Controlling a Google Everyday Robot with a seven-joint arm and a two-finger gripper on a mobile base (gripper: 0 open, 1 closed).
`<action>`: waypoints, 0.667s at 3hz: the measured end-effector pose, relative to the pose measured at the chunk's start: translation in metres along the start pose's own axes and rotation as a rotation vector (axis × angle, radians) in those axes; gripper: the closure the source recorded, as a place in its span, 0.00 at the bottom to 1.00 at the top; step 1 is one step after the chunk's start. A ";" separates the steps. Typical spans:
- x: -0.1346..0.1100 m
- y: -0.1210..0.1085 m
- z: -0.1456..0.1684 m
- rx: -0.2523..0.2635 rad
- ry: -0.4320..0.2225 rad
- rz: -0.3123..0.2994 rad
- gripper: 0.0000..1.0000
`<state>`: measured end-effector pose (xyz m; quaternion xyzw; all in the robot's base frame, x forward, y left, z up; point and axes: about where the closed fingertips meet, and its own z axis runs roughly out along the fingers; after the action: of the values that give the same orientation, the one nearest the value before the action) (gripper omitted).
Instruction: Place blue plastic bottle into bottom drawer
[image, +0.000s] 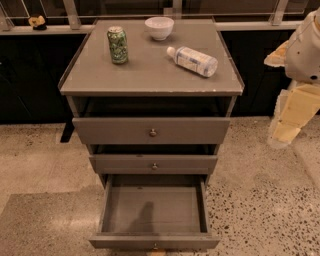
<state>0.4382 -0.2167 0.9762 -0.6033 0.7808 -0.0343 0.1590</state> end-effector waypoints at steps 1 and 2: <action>0.001 -0.001 0.000 0.000 -0.008 0.004 0.00; 0.007 -0.026 0.012 -0.043 -0.067 0.004 0.00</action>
Offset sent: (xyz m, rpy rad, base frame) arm 0.0892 -0.0437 -0.0197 0.2474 0.1110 0.0820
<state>0.4641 -0.2283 0.9702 -0.6057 0.7769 0.0033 0.1721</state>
